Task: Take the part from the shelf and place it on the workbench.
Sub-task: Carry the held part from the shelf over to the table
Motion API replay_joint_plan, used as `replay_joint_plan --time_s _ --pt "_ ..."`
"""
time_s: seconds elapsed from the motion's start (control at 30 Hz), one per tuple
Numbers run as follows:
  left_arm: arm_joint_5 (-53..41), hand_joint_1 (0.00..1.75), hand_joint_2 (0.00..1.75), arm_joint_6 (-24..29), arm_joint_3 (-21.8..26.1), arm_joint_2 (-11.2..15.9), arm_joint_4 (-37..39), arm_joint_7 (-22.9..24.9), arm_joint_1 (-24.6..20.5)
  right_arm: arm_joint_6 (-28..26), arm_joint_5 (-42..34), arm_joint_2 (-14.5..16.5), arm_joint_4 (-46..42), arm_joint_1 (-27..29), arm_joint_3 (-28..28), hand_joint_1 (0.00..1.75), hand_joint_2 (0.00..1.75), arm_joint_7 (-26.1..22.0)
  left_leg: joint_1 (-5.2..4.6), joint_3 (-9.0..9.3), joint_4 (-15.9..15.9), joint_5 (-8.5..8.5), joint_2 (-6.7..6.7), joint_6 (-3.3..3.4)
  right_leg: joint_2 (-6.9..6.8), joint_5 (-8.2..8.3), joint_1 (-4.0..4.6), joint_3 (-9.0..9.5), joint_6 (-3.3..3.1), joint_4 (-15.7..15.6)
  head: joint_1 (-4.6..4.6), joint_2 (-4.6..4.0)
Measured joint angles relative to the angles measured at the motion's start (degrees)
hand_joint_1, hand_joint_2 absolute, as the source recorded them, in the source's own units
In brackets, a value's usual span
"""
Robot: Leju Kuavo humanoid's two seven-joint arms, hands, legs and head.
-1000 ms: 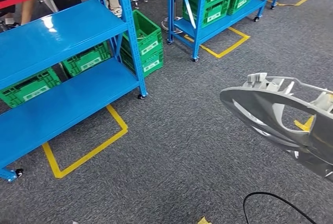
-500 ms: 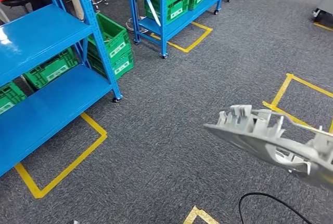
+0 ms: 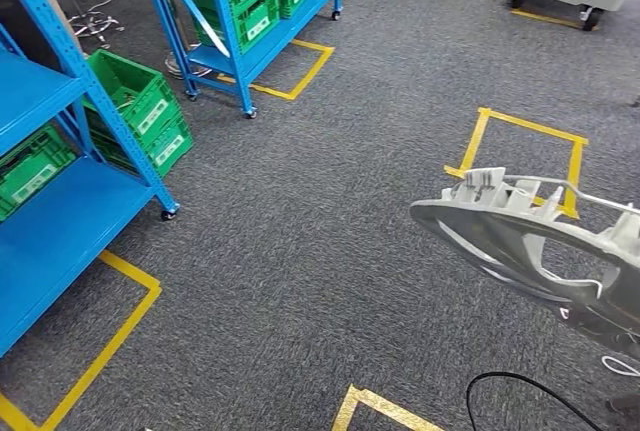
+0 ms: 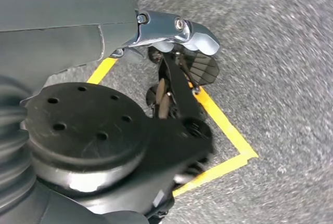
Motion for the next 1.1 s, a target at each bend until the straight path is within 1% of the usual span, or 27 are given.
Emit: replay_joint_plan --time_s 0.03,0.07,0.1,0.13,0.17,0.2,0.23,0.3,0.33,0.37,0.4,0.43,0.5,0.53,0.57,0.6,0.67,0.7,0.73,0.8,0.83,0.87,0.9,0.93,0.97,1.03,1.1 --pt "0.0 0.00 1.75 0.0 0.0 0.0 0.0 0.0 0.0 0.1 -0.1 0.0 0.0 0.0 -0.1 1.75 1.75 0.0 0.09 1.60 -3.6 1.27 -1.29 0.17 0.81 0.07 0.01 -0.20 0.21 0.1 -0.01 0.00" --pt "-0.1 0.00 1.75 0.1 0.1 0.0 0.0 0.0 -0.1 0.3 -0.2 0.0 0.0 0.1 -0.2 1.75 1.75 -0.1 0.12 2.58 -5.9 1.82 -2.33 0.27 1.53 0.19 -0.03 -0.49 0.49 0.2 0.03 0.00" --pt "-0.1 0.00 1.75 0.2 0.1 -0.1 0.0 0.0 -0.1 0.5 -0.4 0.0 0.0 0.3 -0.3 1.75 1.75 -0.1 0.09 3.01 -7.0 1.83 -2.76 0.36 2.24 0.34 -0.10 -0.81 0.83 0.3 -0.01 0.00" --pt "-0.1 0.00 1.75 0.3 0.1 -0.1 0.0 0.0 -0.1 0.7 -0.5 0.0 0.0 0.5 -0.5 1.75 1.75 -0.2 0.06 3.17 -7.4 1.77 -2.20 0.47 3.02 0.51 -0.22 -1.22 1.19 0.2 -0.01 0.00" --pt "-0.2 0.00 1.75 0.3 0.1 -0.2 0.0 0.0 -0.2 1.0 -0.7 0.0 0.0 0.8 -0.8 1.75 1.75 -0.3 0.02 3.20 -7.5 1.94 -1.50 0.75 3.06 0.59 -0.34 -1.50 1.48 0.3 0.00 0.00" --pt "-0.2 0.00 1.75 0.4 0.1 -0.2 0.0 0.0 -0.2 1.3 -0.9 0.0 0.0 1.1 -1.1 1.75 1.75 -0.3 0.04 3.29 -7.6 2.10 -0.76 1.09 1.88 0.22 -0.28 -1.90 1.73 0.8 0.05 0.00" --pt "-0.3 0.00 1.75 0.4 0.1 -0.3 0.0 0.0 -0.2 1.5 -1.0 0.0 0.0 1.1 -1.4 1.75 1.75 -0.4 0.09 3.37 -7.8 2.22 0.06 1.42 0.02 -0.86 -0.17 -2.73 1.97 2.4 0.24 0.00" --pt "-0.3 0.00 1.75 0.5 0.2 -0.4 0.0 0.0 -0.1 1.8 -1.1 0.1 0.1 1.0 -1.7 1.75 1.75 -0.4 0.05 3.43 -7.9 2.19 1.79 1.80 -4.14 -4.79 -0.06 -5.72 2.45 9.0 0.51 0.00" --pt "-0.3 0.00 1.75 0.5 0.2 -0.4 0.0 0.0 0.0 1.9 -1.1 0.1 0.1 1.0 -1.8 1.75 1.75 -0.4 0.01 3.43 -7.9 2.14 2.75 1.88 -4.99 -6.70 -0.18 -7.51 2.73 13.0 0.58 0.00" --pt "-0.3 0.00 1.75 0.6 0.2 -0.4 0.0 0.0 0.1 2.0 -1.2 0.1 0.2 1.0 -1.9 1.75 1.75 -0.4 -0.01 3.43 -7.9 2.08 3.70 1.90 -5.36 -7.79 -0.33 -8.75 2.96 15.8 0.57 0.00" --pt "-0.3 0.00 1.75 0.6 0.2 -0.4 0.0 0.0 0.1 2.1 -1.2 0.1 0.2 1.1 -2.0 1.75 1.75 -0.4 -0.01 3.45 -7.9 2.02 4.60 1.85 -5.60 -7.76 -0.49 -8.93 3.17 16.7 0.59 0.00" --pt "-0.3 0.00 1.75 0.6 0.2 -0.4 0.0 0.0 0.1 2.1 -1.2 0.1 0.2 1.1 -2.1 1.75 1.75 -0.4 0.01 3.55 -7.8 1.92 5.45 1.72 -5.91 -6.69 -0.65 -7.81 3.34 15.1 0.59 0.00" --pt "-0.3 0.00 1.75 0.6 0.2 -0.5 0.0 0.0 0.0 2.3 -1.2 0.1 0.2 1.1 -2.2 1.75 1.75 -0.4 0.00 3.94 -7.8 1.57 6.94 1.20 -7.82 -3.44 -0.83 -3.05 3.58 7.1 0.59 0.00" --pt "-0.3 0.00 1.75 0.6 0.2 -0.5 0.0 0.0 0.0 2.3 -1.2 0.1 0.2 1.1 -2.3 1.75 1.75 -0.4 -0.09 4.16 -7.7 1.31 7.53 0.83 -8.80 -2.25 -0.84 -0.92 3.44 3.5 0.56 0.00" --pt "-0.3 0.00 1.75 0.6 0.2 -0.5 0.0 0.0 0.0 2.4 -1.2 0.1 0.3 1.1 -2.3 1.75 1.75 -0.4 -0.19 4.36 -7.6 1.13 8.05 0.47 -9.41 -1.64 -0.77 0.35 3.12 1.4 0.50 0.00" --pt "-0.3 0.00 1.75 0.6 0.2 -0.4 0.0 0.0 -0.1 2.4 -1.2 0.1 0.3 1.1 -2.3 1.75 1.75 -0.4 -0.27 4.53 -7.6 1.02 8.54 0.14 -9.48 -1.55 -0.61 0.65 2.65 0.8 0.45 0.00" --pt "-0.3 0.00 1.75 0.5 0.2 -0.5 0.0 0.1 -0.3 2.4 -1.3 0.2 0.3 1.2 -2.6 1.75 1.75 -0.4 -0.12 4.77 -7.6 0.92 9.29 -0.53 -8.08 -1.34 -0.45 0.33 1.62 0.8 0.39 0.00" --pt "-0.3 0.00 1.75 0.5 0.2 -0.5 0.0 0.1 -0.4 2.5 -1.3 0.2 0.2 1.3 -2.7 1.75 1.75 -0.4 0.03 4.68 -7.3 0.49 8.52 -0.87 -7.45 -1.24 -0.46 0.18 1.20 0.8 0.36 0.00" --pt "-0.3 0.00 1.75 0.5 0.2 -0.5 0.0 0.1 -0.4 2.5 -1.3 0.2 0.2 1.3 -2.8 1.75 1.75 -0.5 0.16 4.15 -6.1 -0.52 7.12 -1.15 -6.82 -1.09 -0.53 0.10 0.81 0.7 0.30 0.00" --pt "-0.3 0.00 1.75 0.5 0.2 -0.6 0.0 0.1 -0.4 2.5 -1.3 0.2 0.2 1.2 -2.9 1.75 1.75 -0.5 0.28 1.33 0.1 -4.13 3.71 -1.34 -5.55 -0.88 -0.56 -0.03 0.25 0.6 0.09 0.00" --pt "-0.3 0.00 1.75 0.5 0.3 -0.6 0.0 0.1 -0.3 2.5 -1.3 0.2 0.2 1.1 -2.9 1.75 1.75 -0.4 0.26 -0.79 4.4 -6.02 2.92 -1.26 -4.81 -0.83 -0.48 -0.12 0.07 0.6 0.03 0.00" --pt "-0.3 0.00 1.75 0.5 0.3 -0.6 0.0 0.1 -0.1 2.6 -1.3 0.3 0.2 1.1 -2.9 1.75 1.75 -0.4 0.23 -2.65 7.9 -7.12 2.60 -1.14 -3.96 -0.80 -0.39 -0.19 -0.04 0.6 -0.02 0.00" --pt "-0.4 0.00 1.75 0.5 0.3 -0.6 0.0 0.1 -0.1 2.7 -1.3 0.3 0.2 1.1 -2.9 1.75 1.75 -0.4 0.19 -3.78 9.7 -7.10 2.45 -0.97 -3.08 -0.76 -0.30 -0.23 -0.11 0.6 -0.03 0.00" --pt "-0.4 0.00 1.75 0.5 0.3 -0.6 0.0 0.1 0.0 2.8 -1.3 0.4 0.2 1.1 -2.9 1.75 1.75 -0.3 0.15 -3.83 9.2 -5.88 2.28 -0.75 -2.16 -0.71 -0.25 -0.24 -0.09 0.6 -0.02 0.00" --pt "-0.4 0.00 1.75 0.4 0.3 -0.6 0.0 0.1 0.0 2.9 -1.2 0.4 0.2 1.0 -2.9 1.75 1.75 -0.1 0.12 -2.79 6.5 -3.79 1.89 -0.51 -1.27 -0.65 -0.24 -0.23 -0.04 0.6 -0.03 0.00" --pt "-0.4 0.00 1.75 0.3 0.3 -0.5 0.0 0.1 -0.1 3.0 -1.1 0.5 0.2 0.8 -3.0 1.75 1.75 0.3 0.20 0.72 -1.6 0.26 -0.74 -0.04 0.43 -0.49 -0.27 -0.36 0.26 0.7 -0.02 0.00" --pt "-0.4 0.00 1.75 0.2 0.4 -0.4 0.0 0.2 -0.1 2.9 -0.6 0.7 0.2 0.4 -3.0 1.75 1.75 0.7 0.25 2.74 -6.4 1.61 -2.77 0.11 1.98 -0.22 -0.39 -0.80 0.85 0.7 -0.02 0.00"
